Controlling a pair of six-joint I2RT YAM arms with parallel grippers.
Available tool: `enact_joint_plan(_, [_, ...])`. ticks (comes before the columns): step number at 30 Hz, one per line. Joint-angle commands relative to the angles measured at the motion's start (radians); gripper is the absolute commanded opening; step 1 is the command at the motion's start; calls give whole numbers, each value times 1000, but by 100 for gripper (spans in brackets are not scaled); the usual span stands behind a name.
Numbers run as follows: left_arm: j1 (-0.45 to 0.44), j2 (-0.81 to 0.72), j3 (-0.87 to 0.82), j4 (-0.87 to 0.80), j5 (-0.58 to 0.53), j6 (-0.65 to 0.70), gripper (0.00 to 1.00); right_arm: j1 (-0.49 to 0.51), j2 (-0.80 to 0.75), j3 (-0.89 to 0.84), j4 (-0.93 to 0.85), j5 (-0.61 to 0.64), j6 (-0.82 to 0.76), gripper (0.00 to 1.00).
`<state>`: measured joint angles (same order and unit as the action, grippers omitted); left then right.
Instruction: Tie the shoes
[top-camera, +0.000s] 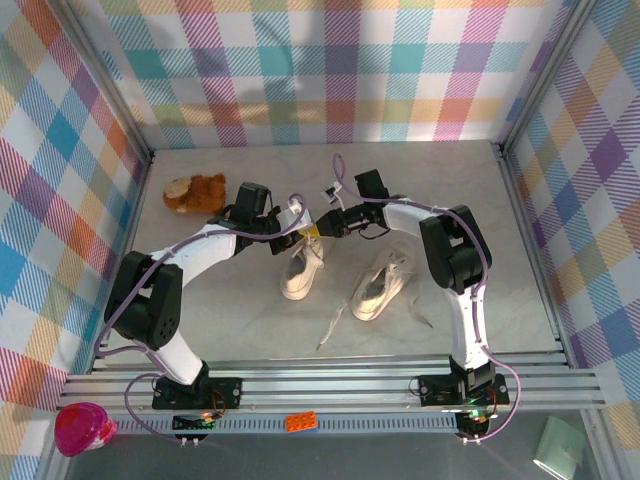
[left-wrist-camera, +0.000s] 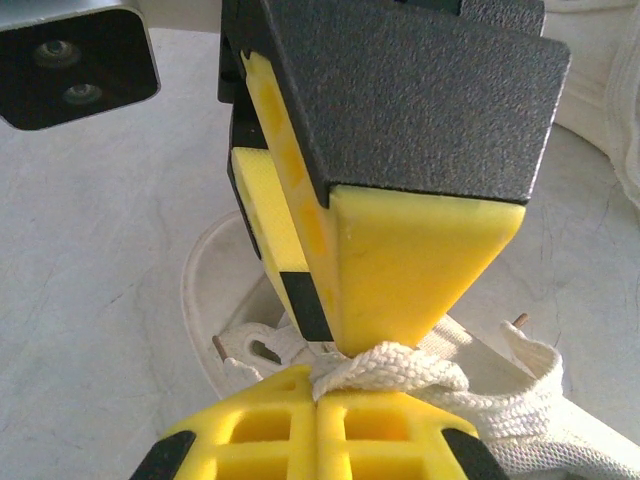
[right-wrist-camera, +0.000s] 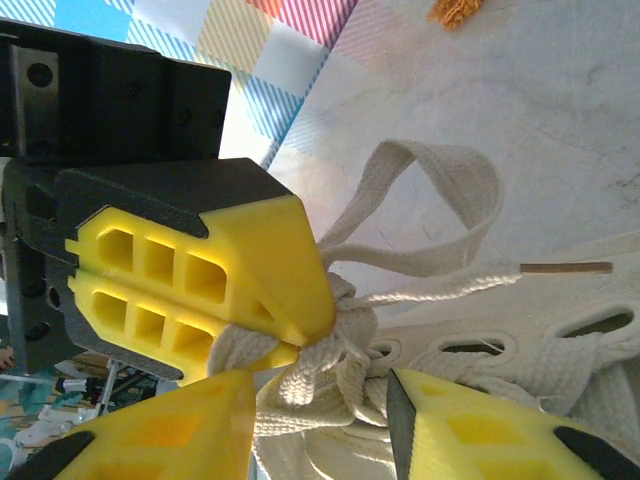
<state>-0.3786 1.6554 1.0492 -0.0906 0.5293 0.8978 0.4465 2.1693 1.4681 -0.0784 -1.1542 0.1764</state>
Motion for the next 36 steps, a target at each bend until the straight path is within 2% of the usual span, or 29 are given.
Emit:
enact_joint_plan(1, [-6,-14,-8,15,20,15,0,11,7,42,-14,-51,-11,42])
enact_joint_plan(7, [-6,-11,-10,19,23,15,0,23,34,71,-59,-64,-34,43])
enact_joint_plan(12, [-6,-18,-22,31,26,16,0,26,59,92,-82,-89,-37,39])
enact_joint_plan(18, [-8,-29,-35,45,15,15,0,26,57,94,-94,-99,-51,25])
enact_joint_plan(23, [-7,-37,-42,45,3,17,0,24,32,88,-125,-72,-86,1])
enact_joint_plan(36, [-8,-62,-57,41,-44,28,0,20,-61,14,-70,32,-96,0])
